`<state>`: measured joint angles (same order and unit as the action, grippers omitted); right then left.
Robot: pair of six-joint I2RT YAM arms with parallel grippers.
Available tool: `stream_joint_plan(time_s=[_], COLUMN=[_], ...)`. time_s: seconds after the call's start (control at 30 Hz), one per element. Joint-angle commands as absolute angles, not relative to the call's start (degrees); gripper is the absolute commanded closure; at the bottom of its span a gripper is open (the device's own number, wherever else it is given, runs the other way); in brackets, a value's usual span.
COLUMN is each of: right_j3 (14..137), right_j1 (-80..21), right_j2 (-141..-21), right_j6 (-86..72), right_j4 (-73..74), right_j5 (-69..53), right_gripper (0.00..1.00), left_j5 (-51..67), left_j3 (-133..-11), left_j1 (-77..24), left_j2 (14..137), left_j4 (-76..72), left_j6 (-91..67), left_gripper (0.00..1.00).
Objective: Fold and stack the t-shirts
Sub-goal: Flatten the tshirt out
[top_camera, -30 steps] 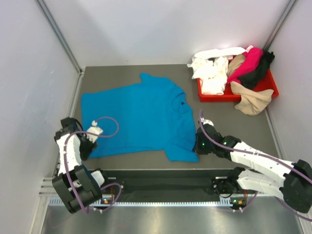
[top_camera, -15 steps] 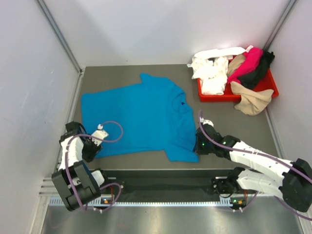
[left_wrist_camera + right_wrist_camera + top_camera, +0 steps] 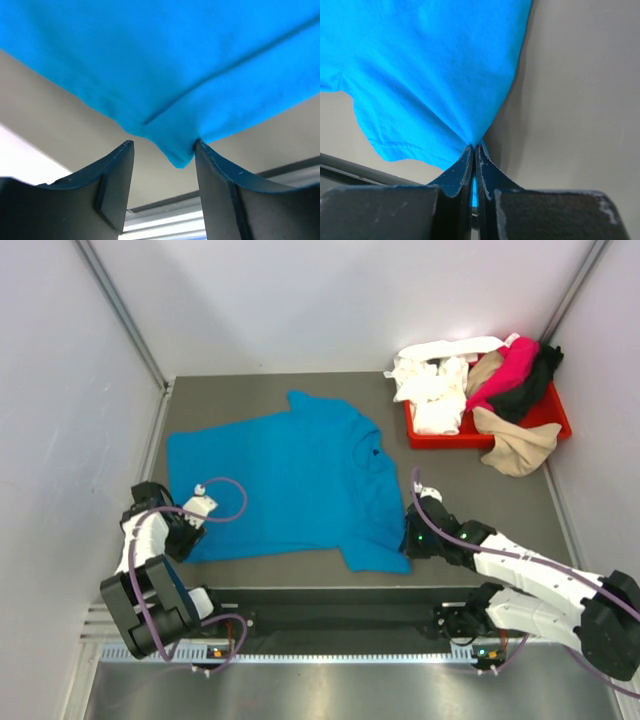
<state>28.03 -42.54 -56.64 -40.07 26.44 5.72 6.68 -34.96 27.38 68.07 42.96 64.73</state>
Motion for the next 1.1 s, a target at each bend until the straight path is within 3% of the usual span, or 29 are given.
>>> stream_joint_plan(time_s=[0.0,0.2,0.43,0.5,0.53,0.57,0.63,0.8,0.93,1.07], right_j3=[27.1,27.3,27.1,27.0,26.9,26.9,26.8,28.6,34.8,42.3], right_j1=[-41.7,-41.4,-40.7,-40.5,-40.3,-40.3,-40.2,-40.3,-40.3,-40.4], right_j2=[-55.7,-55.9,-54.8,-54.6,-54.3,-54.1,-53.5,-49.0,-37.2,-33.0], right_j6=[-39.1,-38.7,-38.3,-38.1,-38.1,-38.1,-38.1,-39.6,-42.0,-43.2], right_j4=[26.3,26.5,27.2,27.4,27.6,27.6,27.9,32.9,43.9,48.9], right_j5=[5.7,5.5,5.8,5.8,5.8,5.8,5.5,4.1,3.8,2.6], right_gripper=[1.0,1.0,1.0,1.0,1.0,1.0,1.0,1.0,1.0,1.0], left_j5=[11.4,13.7,7.7,6.6,6.5,6.6,6.9,9.5,11.3,14.3], left_j3=[-41.6,-43.5,-37.6,-37.4,-37.5,-37.9,-38.1,-41.0,-46.4,-59.7], left_j1=[27.4,27.4,27.4,27.4,27.5,27.5,27.6,28.8,31.2,35.4], left_j2=[69.3,76.5,76.2,76.0,75.9,75.6,74.1,66.4,58.9,62.4], left_j4=[41.7,46.6,45.9,46.1,46.8,47.3,47.6,50.4,55.6,58.7], left_j6=[61.6,61.6,66.3,66.4,66.3,66.2,65.3,60.1,58.0,53.4], left_gripper=[0.43,0.54,0.59,0.65,0.68,0.84,1.0,1.0,1.0,1.0])
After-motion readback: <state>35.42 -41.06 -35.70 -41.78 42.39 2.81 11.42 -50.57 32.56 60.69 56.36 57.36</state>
